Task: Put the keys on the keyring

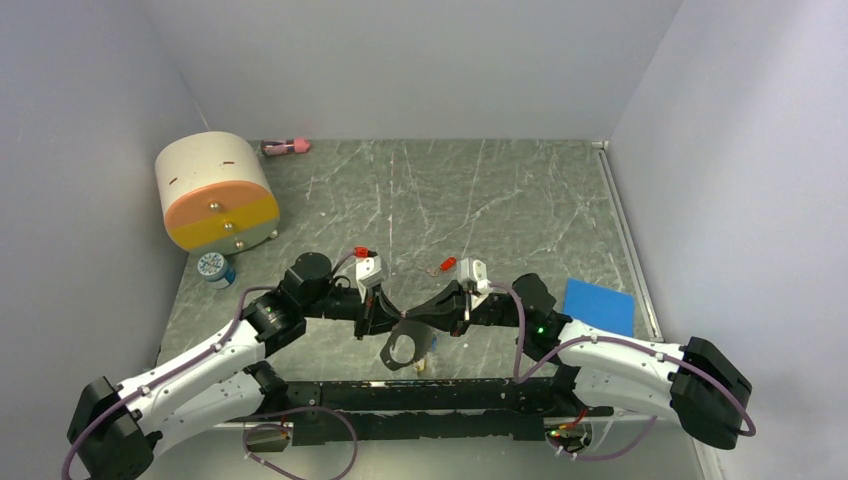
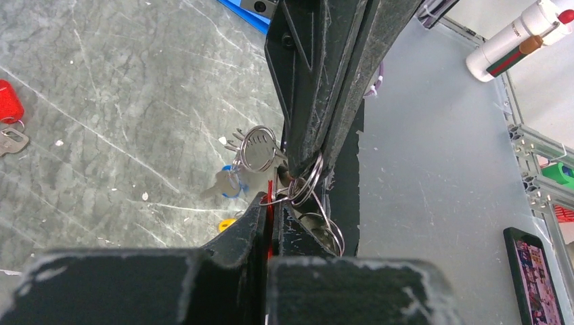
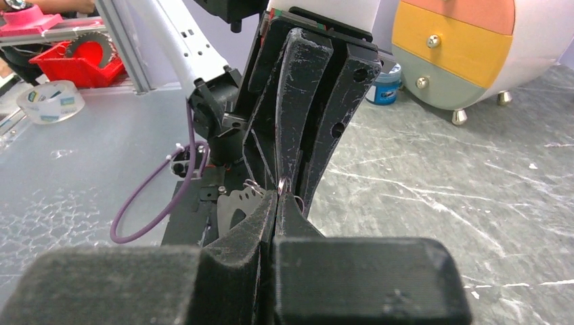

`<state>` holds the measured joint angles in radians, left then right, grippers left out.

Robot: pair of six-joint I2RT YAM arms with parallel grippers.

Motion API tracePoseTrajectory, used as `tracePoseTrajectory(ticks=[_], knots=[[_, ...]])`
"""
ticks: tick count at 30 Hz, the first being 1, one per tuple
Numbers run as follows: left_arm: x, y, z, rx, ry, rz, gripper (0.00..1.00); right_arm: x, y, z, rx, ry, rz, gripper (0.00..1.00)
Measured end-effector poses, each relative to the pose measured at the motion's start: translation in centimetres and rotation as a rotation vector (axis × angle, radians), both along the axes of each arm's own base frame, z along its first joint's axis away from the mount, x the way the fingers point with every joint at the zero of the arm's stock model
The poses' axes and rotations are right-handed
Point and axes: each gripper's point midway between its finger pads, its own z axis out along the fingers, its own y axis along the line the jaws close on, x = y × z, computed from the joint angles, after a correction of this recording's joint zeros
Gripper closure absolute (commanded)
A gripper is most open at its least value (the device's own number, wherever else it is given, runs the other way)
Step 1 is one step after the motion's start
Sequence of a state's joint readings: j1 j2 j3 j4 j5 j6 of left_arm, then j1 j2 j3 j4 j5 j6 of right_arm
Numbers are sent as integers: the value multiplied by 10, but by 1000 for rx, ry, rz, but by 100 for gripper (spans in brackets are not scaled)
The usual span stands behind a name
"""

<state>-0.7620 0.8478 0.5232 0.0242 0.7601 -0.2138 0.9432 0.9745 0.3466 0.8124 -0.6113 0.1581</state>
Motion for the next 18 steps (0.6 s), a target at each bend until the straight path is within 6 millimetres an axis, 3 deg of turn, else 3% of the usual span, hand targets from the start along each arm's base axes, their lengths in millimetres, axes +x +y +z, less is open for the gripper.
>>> tracePoseTrajectory(ticks=[16,18], knots=[[-5,-7,-4,70,-102,18,98,-1,-1,-1,12,36,-4,100],[-6,-8,-4,82,-123,21,94,-1,-1,0,15,37,-4,100]])
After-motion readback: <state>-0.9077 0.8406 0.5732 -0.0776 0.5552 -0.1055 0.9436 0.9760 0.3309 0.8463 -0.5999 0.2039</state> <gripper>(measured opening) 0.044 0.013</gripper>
